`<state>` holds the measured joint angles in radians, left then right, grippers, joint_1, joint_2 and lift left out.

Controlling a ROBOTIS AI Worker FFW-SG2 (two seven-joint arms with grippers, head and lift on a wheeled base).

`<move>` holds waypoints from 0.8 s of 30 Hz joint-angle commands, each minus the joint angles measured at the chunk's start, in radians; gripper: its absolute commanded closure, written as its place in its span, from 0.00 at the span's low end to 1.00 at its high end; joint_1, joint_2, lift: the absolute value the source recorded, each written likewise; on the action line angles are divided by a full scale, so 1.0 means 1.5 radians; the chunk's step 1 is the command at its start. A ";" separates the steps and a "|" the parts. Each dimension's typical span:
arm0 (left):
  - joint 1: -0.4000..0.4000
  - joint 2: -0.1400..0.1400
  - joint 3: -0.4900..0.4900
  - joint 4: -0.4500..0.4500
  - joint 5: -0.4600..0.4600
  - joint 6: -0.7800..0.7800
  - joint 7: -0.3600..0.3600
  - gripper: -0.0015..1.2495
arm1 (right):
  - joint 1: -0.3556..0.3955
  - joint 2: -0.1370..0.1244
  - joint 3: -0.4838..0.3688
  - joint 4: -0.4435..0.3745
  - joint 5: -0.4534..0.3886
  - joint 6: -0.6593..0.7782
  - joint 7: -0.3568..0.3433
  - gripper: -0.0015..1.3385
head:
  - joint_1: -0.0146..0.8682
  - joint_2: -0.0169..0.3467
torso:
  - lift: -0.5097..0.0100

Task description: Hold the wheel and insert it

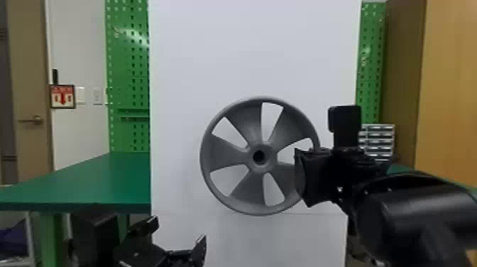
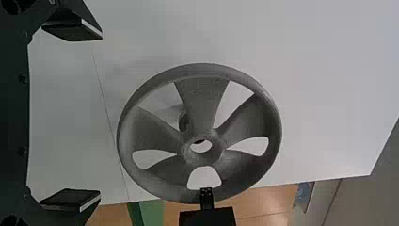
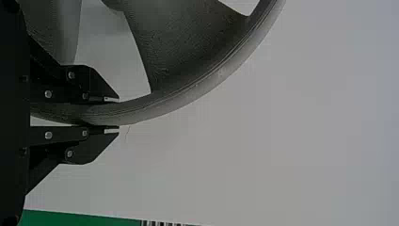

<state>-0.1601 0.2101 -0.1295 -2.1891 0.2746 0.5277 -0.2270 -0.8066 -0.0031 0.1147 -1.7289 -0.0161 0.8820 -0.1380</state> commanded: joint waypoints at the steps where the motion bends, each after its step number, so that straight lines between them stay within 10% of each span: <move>1: -0.001 0.000 0.000 -0.001 0.000 0.000 0.000 0.08 | -0.007 0.000 0.005 0.011 0.006 0.000 0.000 0.90 | 0.13 0.09 | 0.13; 24: -0.002 0.000 -0.001 0.000 0.001 0.000 0.000 0.08 | -0.032 -0.002 0.009 0.063 0.023 -0.017 0.000 0.90 | 0.13 0.09 | 0.13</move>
<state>-0.1611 0.2101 -0.1304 -2.1892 0.2761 0.5277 -0.2268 -0.8500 -0.0061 0.1279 -1.6473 0.0180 0.8622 -0.1381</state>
